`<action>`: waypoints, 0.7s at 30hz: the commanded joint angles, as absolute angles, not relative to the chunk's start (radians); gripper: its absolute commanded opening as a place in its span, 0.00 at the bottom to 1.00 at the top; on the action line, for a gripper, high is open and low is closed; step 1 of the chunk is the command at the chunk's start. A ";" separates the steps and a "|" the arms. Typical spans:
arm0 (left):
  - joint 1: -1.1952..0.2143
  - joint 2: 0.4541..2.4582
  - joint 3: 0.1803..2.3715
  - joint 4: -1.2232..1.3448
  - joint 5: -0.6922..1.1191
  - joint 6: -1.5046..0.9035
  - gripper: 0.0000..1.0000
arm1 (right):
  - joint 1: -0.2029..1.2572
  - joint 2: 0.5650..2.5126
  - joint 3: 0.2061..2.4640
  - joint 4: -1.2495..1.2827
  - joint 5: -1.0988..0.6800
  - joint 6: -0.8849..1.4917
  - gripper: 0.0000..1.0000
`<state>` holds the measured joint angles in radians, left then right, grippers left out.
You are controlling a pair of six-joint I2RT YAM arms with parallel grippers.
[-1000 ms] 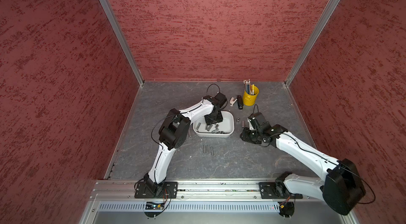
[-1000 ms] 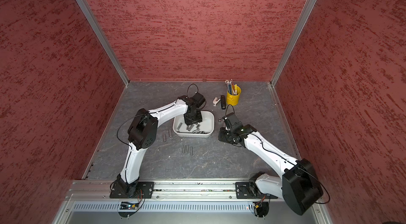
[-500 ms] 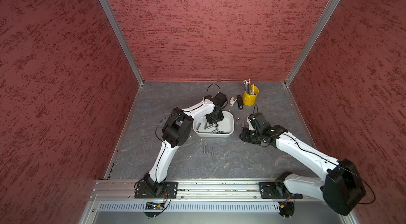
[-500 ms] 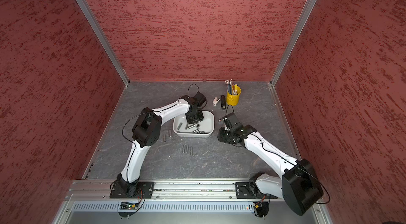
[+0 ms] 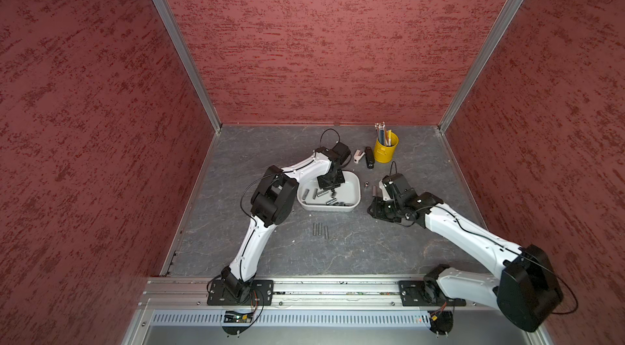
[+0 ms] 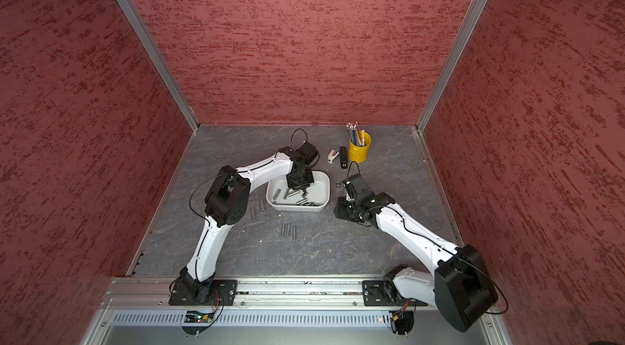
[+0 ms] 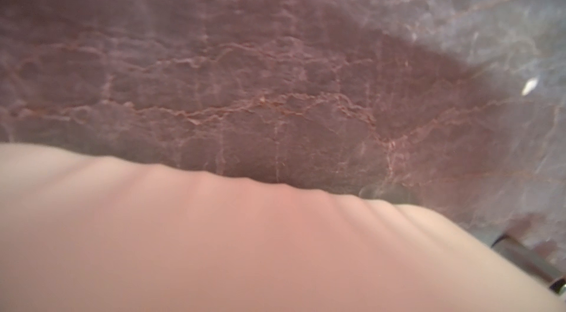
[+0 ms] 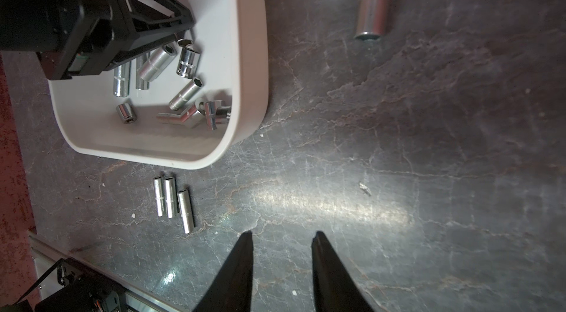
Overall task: Take out the socket from the storage box
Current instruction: Pick up the socket head from the storage box.
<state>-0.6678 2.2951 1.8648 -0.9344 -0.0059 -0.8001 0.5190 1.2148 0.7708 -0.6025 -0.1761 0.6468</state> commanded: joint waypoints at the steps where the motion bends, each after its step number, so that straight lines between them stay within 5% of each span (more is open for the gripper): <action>1: -0.670 2.356 1.883 -0.977 -0.026 -0.752 0.13 | 0.511 1.210 0.758 -0.578 -0.185 0.648 0.36; 13: -0.654 2.168 1.901 -1.034 -0.043 -0.632 0.04 | 0.512 1.207 0.761 -0.577 -0.189 0.651 0.36; 21: -0.511 1.739 1.449 -0.966 -0.045 -0.611 0.04 | 0.512 1.225 0.779 -0.565 -0.216 0.657 0.35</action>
